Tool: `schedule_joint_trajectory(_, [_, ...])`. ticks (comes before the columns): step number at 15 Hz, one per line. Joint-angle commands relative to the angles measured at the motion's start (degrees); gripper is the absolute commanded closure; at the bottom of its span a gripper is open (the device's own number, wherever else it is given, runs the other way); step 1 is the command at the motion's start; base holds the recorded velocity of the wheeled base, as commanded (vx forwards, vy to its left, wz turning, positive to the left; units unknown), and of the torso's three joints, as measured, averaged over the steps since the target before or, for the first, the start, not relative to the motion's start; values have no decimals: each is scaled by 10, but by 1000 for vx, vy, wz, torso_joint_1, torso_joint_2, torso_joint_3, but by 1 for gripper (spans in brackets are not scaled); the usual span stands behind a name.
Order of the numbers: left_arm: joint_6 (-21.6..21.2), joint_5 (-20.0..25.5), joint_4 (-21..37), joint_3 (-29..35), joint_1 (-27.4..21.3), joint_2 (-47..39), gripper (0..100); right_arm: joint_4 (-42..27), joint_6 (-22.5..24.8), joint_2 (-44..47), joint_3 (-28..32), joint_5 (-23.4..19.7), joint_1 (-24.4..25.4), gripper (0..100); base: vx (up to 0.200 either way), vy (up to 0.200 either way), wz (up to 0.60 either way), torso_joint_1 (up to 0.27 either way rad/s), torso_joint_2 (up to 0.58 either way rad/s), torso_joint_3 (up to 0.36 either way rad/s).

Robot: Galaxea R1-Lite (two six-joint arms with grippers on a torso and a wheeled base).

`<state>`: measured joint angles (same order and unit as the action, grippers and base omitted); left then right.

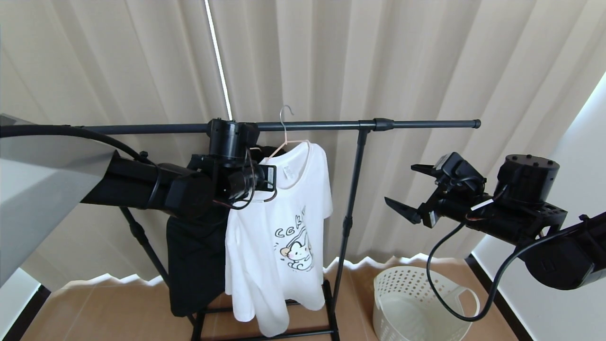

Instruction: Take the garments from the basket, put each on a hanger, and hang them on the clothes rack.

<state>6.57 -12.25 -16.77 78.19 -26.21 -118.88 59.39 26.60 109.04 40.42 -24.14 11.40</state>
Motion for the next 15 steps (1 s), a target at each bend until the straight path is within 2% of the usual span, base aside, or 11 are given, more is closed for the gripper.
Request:
schedule_joint_trajectory(1, [1,-1,0,-1,0,-6,100,0,0,1,0,0,-1,0,0,0,0,0,0,0])
schedule_joint_trajectory(5, [20,1,0,-4,-2,-10,100,0,0,1,0,0,0,0,0,0,0,0,0,0])
schedule_joint_trajectory(11, [21,2,0,-8,-3,-19,100,0,0,0,0,0,0,0,0,0,0,0,0,0])
schedule_joint_trajectory(15, [20,-1,-37,-13,-3,-30,100,0,0,1,0,0,0,0,0,0,0,0,0,0])
